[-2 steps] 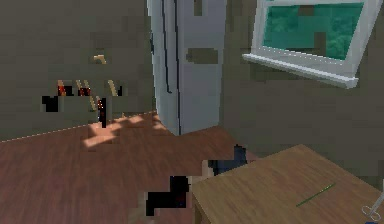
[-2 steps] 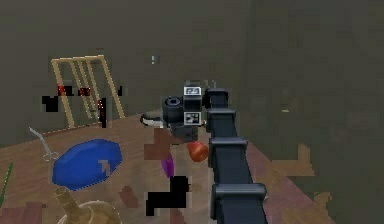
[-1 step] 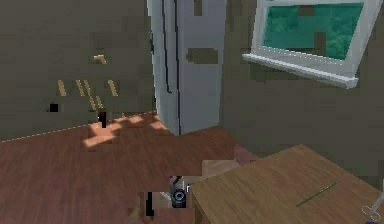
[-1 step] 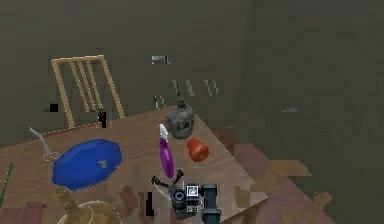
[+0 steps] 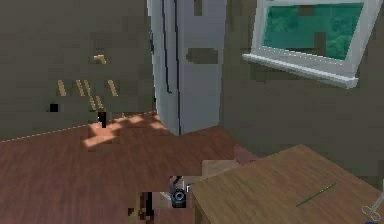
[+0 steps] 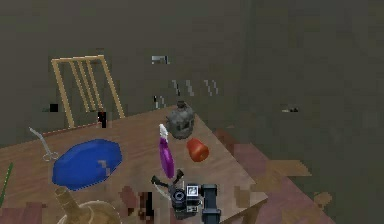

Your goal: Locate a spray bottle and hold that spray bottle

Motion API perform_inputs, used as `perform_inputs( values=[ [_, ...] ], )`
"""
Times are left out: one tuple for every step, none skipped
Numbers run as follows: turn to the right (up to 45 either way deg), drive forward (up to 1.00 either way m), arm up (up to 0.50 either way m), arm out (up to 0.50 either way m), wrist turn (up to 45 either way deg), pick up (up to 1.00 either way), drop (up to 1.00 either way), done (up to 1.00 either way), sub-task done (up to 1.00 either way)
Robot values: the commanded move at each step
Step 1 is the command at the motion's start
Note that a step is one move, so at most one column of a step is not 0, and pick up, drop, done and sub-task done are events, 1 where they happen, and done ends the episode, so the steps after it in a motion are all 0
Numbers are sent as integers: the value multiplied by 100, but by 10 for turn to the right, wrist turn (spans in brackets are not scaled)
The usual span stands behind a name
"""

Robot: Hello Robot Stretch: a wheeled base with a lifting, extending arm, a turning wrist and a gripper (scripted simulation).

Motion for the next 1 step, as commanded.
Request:
perform_inputs(
  values=[
    [0,0,10,0,0,0,0,0,0]
  ],
)
